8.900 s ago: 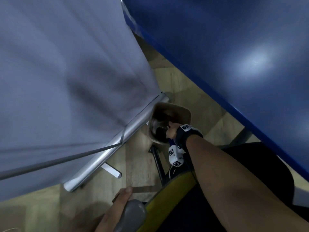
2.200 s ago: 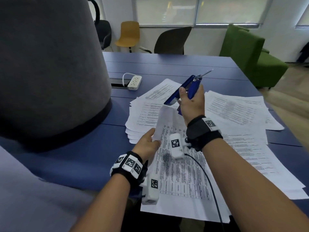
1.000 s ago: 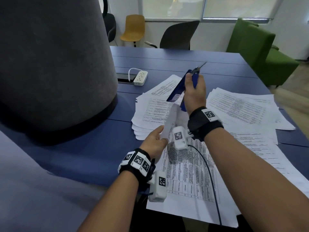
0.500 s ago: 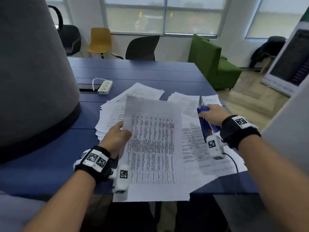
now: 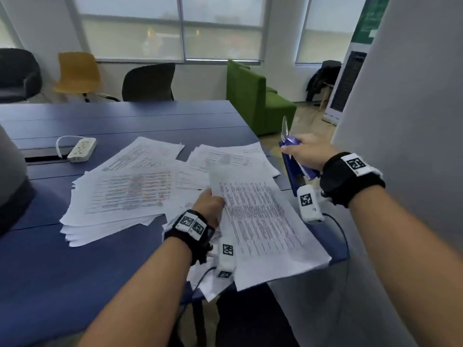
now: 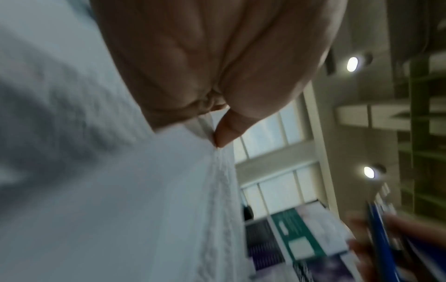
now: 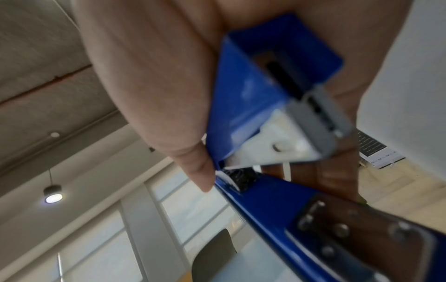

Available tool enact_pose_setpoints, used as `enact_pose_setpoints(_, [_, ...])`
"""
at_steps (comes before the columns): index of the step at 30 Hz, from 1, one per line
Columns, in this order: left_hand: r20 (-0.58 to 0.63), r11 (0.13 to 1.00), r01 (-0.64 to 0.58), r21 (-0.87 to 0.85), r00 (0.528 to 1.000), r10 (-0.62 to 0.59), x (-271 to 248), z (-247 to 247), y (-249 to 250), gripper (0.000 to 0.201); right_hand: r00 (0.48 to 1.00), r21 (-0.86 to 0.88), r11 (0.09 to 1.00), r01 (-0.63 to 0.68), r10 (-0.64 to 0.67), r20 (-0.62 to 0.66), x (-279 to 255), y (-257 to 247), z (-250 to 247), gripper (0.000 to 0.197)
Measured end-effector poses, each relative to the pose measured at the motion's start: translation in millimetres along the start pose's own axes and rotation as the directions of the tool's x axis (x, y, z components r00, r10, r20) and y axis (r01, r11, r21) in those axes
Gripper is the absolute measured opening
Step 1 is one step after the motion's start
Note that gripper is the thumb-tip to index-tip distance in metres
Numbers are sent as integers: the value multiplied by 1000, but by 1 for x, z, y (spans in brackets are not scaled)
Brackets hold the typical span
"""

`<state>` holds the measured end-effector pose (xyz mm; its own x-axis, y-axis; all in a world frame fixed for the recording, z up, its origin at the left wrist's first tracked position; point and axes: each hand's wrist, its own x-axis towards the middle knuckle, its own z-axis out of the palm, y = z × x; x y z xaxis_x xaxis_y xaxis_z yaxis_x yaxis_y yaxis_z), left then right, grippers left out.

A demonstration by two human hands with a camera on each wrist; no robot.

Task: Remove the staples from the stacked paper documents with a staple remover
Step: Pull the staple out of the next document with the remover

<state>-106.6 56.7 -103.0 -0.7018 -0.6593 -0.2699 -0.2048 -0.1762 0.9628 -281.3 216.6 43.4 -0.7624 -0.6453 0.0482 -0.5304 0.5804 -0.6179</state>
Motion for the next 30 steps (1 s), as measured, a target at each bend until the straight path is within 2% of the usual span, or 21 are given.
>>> enact_pose_setpoints(3, [57, 989, 27, 148, 998, -36, 44, 40, -37, 38, 992, -111, 993, -30, 43, 120, 3, 19, 24, 32])
enact_pose_setpoints(7, [3, 900, 44, 435, 999, -51, 18, 63, -5, 20, 968, -256, 966, -38, 100, 232, 3, 53, 69, 36])
enact_pose_setpoints(8, [-3, 841, 41, 539, 999, -46, 17, 61, 0, 15, 961, -284, 958, -39, 114, 252, 4, 62, 80, 33])
enact_pose_setpoints(10, [-34, 669, 30, 742, 999, -6, 20, 46, 14, 23, 953, -329, 943, -45, 139, 270, 5, 77, 98, 25])
enact_pose_setpoints(12, [-66, 486, 36, 873, 997, 45, 22, 16, 25, 31, 949, -356, 934, -39, 146, 279, 5, 86, 109, 22])
enact_pose_setpoints(13, [-87, 392, 68, 917, 996, 32, 23, 0, 27, 31, 949, -363, 931, -35, 145, 281, 5, 88, 112, 21])
enact_pose_setpoints(15, [-165, 204, 170, 964, 985, -40, 24, -36, 24, 62, 949, -375, 927, -22, 137, 284, 5, 89, 116, 18])
enact_pose_setpoints(16, [-211, 163, 220, 962, 975, -69, 22, -52, 22, 75, 949, -388, 922, -7, 129, 288, 5, 89, 117, 17])
enact_pose_setpoints(19, [-277, 206, 297, 932, 953, -121, 12, -88, 8, 103, 945, -430, 903, 13, 130, 302, 6, 88, 121, 17])
enact_pose_setpoints(23, [-222, 94, 238, 967, 963, -155, -7, -97, -16, 135, 927, -475, 879, 31, 151, 342, 6, 81, 123, 30])
enact_pose_setpoints(26, [-221, 102, 240, 965, 960, -171, -19, -95, -23, 120, 918, -509, 859, 48, 163, 362, 7, 83, 116, 42])
enact_pose_setpoints(30, [-261, 69, 273, 960, 954, -150, -39, -111, -18, 104, 928, -537, 844, 0, 200, 314, 7, 91, 107, 54])
